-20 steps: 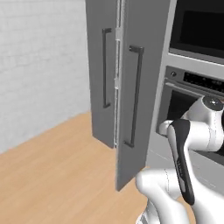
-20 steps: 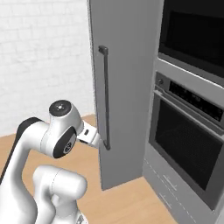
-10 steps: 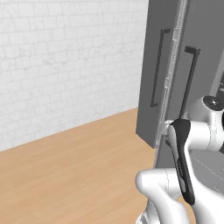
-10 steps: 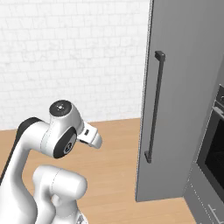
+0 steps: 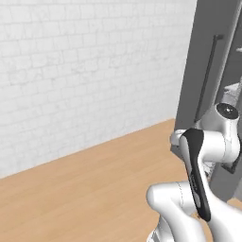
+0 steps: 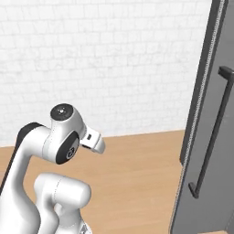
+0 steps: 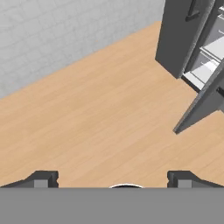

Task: Place one tomato and one fish in each tupperware on the nearby counter, to pack two identical lunches.

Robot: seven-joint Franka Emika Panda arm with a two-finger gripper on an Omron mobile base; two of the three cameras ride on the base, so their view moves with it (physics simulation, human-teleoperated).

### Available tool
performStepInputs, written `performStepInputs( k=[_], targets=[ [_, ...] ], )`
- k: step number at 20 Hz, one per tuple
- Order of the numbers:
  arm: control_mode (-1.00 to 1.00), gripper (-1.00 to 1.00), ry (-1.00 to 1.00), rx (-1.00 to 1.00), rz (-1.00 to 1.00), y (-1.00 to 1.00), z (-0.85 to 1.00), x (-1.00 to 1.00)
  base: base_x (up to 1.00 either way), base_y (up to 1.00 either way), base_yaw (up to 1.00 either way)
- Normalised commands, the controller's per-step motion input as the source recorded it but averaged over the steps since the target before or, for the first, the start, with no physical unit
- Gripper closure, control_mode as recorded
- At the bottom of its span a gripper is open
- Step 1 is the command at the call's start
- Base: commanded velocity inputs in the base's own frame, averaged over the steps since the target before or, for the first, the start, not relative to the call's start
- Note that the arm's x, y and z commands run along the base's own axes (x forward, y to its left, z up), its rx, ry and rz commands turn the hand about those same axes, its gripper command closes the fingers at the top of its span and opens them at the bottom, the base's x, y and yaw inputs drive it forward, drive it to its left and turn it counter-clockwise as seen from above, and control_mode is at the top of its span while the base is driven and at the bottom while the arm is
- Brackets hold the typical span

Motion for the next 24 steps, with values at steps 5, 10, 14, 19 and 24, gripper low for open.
performStepInputs(
  k=[5, 10, 14, 19, 24],
  targets=[
    [1.0, -1.0, 0.0, 0.0, 0.0, 0.0, 0.0, 0.0, 1.0, 1.0, -0.28],
    [1.0, -1.0, 0.0, 0.0, 0.0, 0.0, 0.0, 0.0, 1.0, 0.91, -0.65],
    [1.0, -1.0, 0.0, 0.0, 0.0, 0.0, 0.0, 0.0, 0.91, 0.68, -0.8],
    [1.0, -1.0, 0.0, 0.0, 0.0, 0.0, 0.0, 0.0, 0.94, 0.71, -0.79],
    [1.0, -1.0, 0.0, 0.0, 0.0, 0.0, 0.0, 0.0, 0.98, 0.79, -0.75]
  ],
)
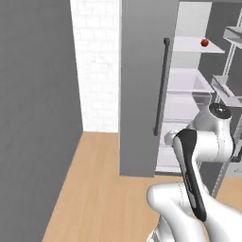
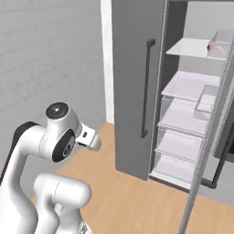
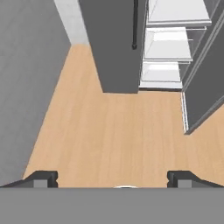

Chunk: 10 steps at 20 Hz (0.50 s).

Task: Place one tomato and one fish in each tupperware on the nearby counter, to pack two identical lunches.

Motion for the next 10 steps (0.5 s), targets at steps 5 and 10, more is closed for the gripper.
performStepInputs(
  k=[5, 10],
  targets=[
    [1.0, -1.0, 0.0, 0.0, 0.0, 0.0, 0.0, 0.0, 0.92, 0.23, -0.7],
    [1.0, -1.0, 0.0, 0.0, 0.0, 0.0, 0.0, 0.0, 0.97, -0.13, -0.38]
  ],
)
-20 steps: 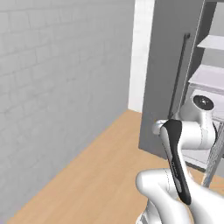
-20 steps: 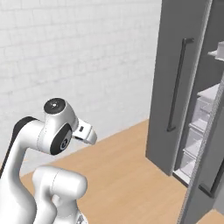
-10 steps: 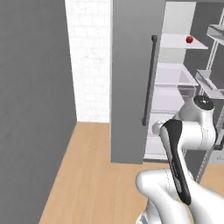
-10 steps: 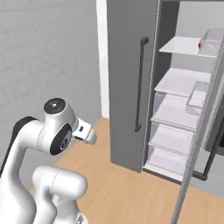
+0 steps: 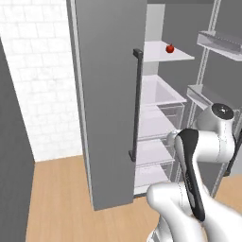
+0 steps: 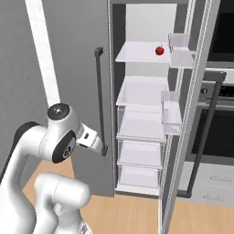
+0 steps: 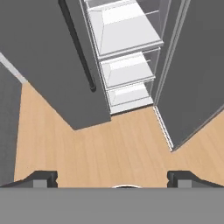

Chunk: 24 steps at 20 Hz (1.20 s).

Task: Place one tomato and one fish in each tupperware on the nearby counter, to pack two identical lunches.

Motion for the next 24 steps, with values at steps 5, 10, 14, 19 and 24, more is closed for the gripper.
performStepInputs(
  k=[5, 10, 14, 19, 24],
  targets=[
    [1.0, -1.0, 0.0, 0.0, 0.0, 0.0, 0.0, 0.0, 0.63, -0.2, -0.01],
    [1.0, -1.0, 0.0, 0.0, 0.0, 0.0, 0.0, 0.0, 0.39, -0.44, -0.02],
    [1.0, -1.0, 0.0, 0.0, 0.0, 0.0, 0.0, 0.0, 0.57, 0.0, -0.02],
    [1.0, -1.0, 0.0, 0.0, 0.0, 0.0, 0.0, 0.0, 0.42, -0.4, -0.01],
    [1.0, -1.0, 0.0, 0.0, 0.0, 0.0, 0.0, 0.0, 0.49, -0.19, -0.03]
  ],
)
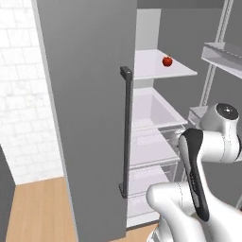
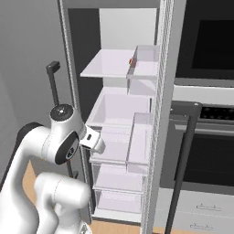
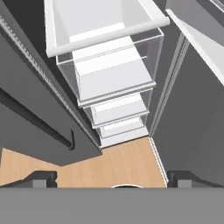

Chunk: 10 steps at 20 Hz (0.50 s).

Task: Place one tomato and one fish in each tupperware on the nearby counter, to pack two identical lunches.

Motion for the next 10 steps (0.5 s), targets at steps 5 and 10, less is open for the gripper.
performStepInputs(
  k=[5, 10],
  targets=[
    [1.0, -1.0, 0.0, 0.0, 0.0, 0.0, 0.0, 0.0, 0.52, -0.26, -0.03],
    [-1.0, -1.0, -0.04, 0.0, -0.03, 0.0, 0.27, 0.0, 0.21, 0.0, 0.0]
  ],
)
